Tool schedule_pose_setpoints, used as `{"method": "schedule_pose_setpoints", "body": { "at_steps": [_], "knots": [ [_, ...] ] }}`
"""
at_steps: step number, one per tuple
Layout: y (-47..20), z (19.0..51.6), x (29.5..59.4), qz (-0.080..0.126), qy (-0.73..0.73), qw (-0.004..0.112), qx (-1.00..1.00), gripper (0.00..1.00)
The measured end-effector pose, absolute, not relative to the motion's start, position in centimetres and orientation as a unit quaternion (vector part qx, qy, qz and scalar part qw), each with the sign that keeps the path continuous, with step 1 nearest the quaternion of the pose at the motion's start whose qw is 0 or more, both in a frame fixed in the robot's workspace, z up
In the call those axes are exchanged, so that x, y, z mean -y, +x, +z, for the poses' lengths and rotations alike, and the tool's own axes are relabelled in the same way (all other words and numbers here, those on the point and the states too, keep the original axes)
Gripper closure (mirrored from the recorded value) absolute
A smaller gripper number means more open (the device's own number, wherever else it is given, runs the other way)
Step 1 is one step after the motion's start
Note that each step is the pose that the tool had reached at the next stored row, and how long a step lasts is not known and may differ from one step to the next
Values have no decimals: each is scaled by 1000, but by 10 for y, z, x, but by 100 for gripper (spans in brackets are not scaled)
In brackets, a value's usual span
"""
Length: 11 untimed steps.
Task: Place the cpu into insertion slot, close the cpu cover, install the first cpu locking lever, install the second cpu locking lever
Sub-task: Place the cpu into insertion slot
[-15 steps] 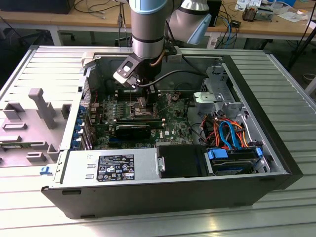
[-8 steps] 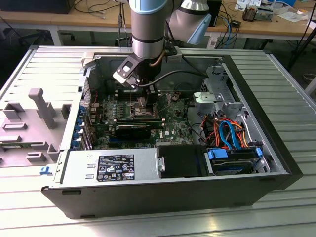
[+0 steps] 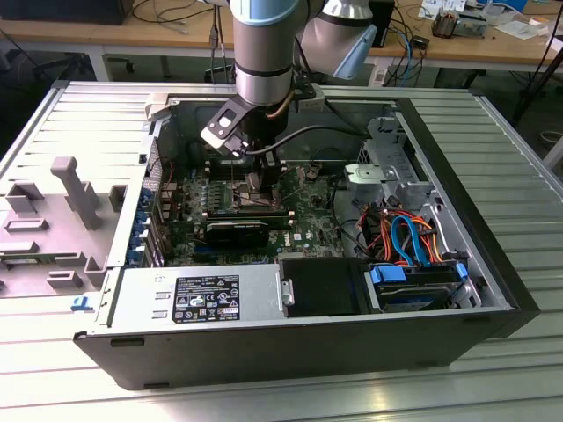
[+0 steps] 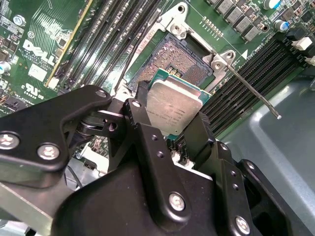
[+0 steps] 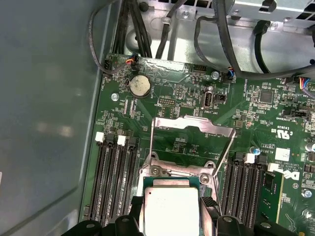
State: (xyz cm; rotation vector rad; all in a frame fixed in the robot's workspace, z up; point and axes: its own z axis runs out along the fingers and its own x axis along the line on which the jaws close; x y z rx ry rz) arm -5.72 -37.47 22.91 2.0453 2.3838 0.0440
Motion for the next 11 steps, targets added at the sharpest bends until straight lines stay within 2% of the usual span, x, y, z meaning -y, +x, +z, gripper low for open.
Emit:
{"method": "schedule_pose_setpoints", "body": {
  "at_steps": [11],
  "knots": [
    [-57,228,375,14,660,0,-751,46]
  ]
}}
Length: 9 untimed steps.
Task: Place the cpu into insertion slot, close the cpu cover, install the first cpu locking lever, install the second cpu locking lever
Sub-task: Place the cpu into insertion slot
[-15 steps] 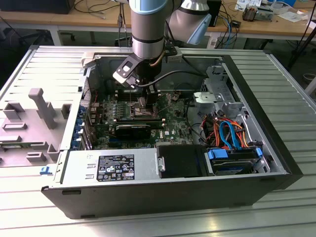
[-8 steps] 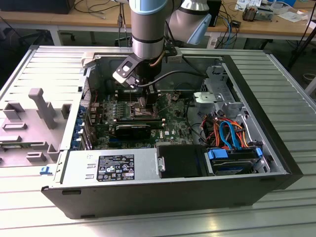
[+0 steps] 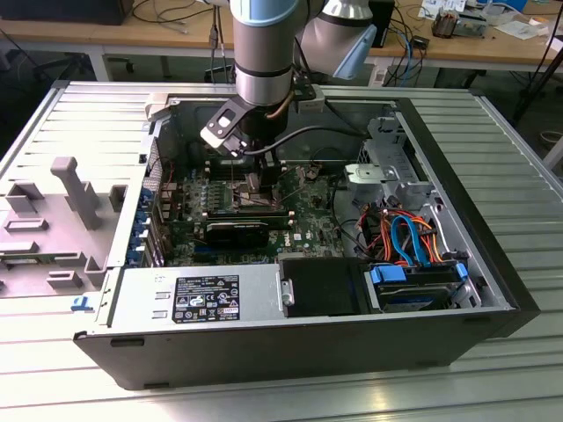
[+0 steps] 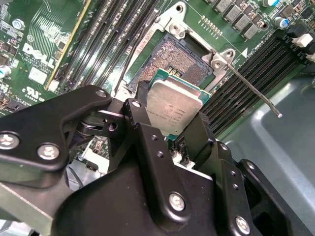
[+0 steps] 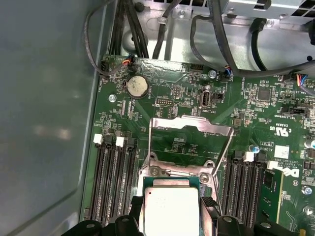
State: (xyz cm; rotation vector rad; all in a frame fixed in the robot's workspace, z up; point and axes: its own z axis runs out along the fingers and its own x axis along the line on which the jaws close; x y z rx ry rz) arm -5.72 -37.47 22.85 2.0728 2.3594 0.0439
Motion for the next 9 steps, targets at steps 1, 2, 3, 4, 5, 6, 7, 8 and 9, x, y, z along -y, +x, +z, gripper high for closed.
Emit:
{"method": "schedule_pose_setpoints", "body": {
  "at_steps": [1,2,3,4,5,6,7,8,9],
  "knots": [
    [-57,228,375,14,661,0,-751,46],
    [-57,228,375,14,661,0,-750,46],
    [-57,228,375,14,663,0,-749,46],
    [-57,228,375,14,664,0,-748,46],
    [-57,228,375,14,665,0,-747,46],
    [-57,228,375,14,665,0,-746,46],
    [-57,228,375,14,666,0,-746,46],
    [-57,228,375,14,667,0,-745,46],
    [-57,228,375,14,668,0,-744,46]
  ]
}}
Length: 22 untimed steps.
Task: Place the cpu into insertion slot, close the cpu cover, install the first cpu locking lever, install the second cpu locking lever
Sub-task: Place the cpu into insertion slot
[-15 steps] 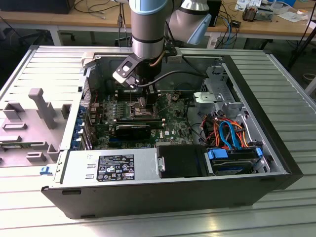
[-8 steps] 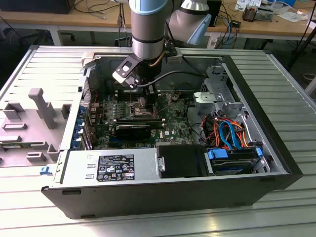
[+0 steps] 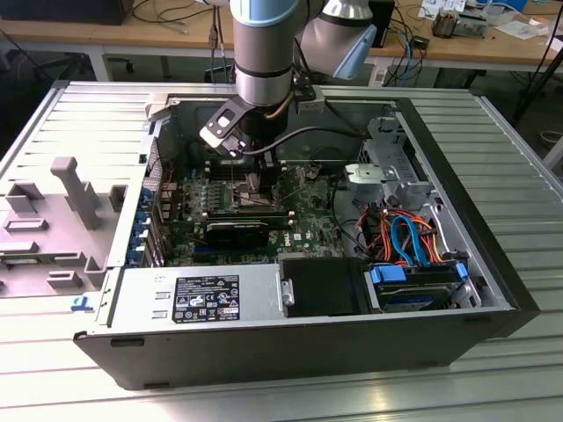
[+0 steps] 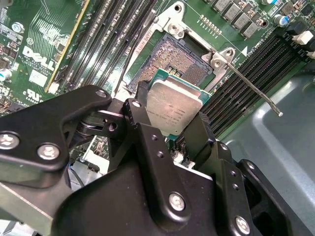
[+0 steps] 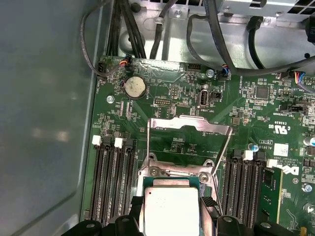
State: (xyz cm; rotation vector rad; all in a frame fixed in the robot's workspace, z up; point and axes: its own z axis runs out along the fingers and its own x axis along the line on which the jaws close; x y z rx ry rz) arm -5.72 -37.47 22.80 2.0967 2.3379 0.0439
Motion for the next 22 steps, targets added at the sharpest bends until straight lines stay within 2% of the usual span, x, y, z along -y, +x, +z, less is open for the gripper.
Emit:
{"method": "schedule_pose_setpoints", "body": {
  "at_steps": [22],
  "knots": [
    [-57,227,375,14,684,1,-729,46]
  ]
}}
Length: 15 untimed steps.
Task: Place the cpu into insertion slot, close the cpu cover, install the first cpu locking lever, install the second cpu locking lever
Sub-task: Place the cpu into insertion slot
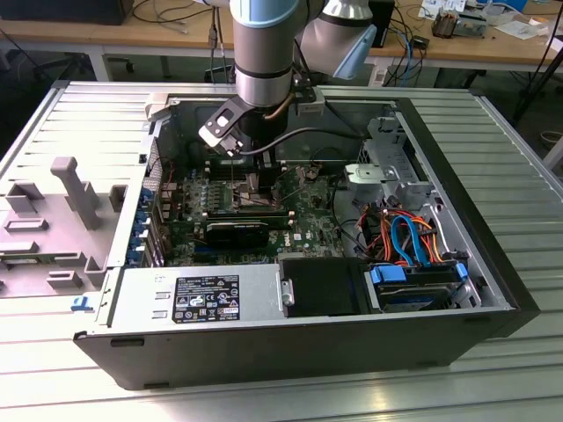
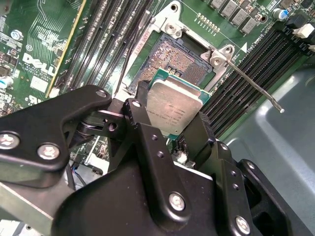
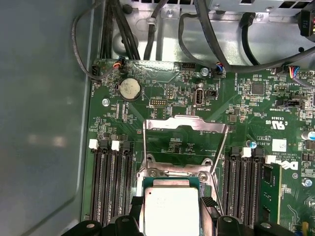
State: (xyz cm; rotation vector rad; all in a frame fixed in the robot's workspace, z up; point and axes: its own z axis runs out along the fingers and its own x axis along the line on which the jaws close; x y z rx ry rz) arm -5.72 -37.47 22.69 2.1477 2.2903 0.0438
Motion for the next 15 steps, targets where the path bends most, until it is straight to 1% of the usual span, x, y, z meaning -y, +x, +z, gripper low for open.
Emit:
{"method": "schedule_pose_setpoints", "body": {
  "at_steps": [15],
  "knots": [
    [-57,226,375,14,697,1,-717,46]
  ]
}}
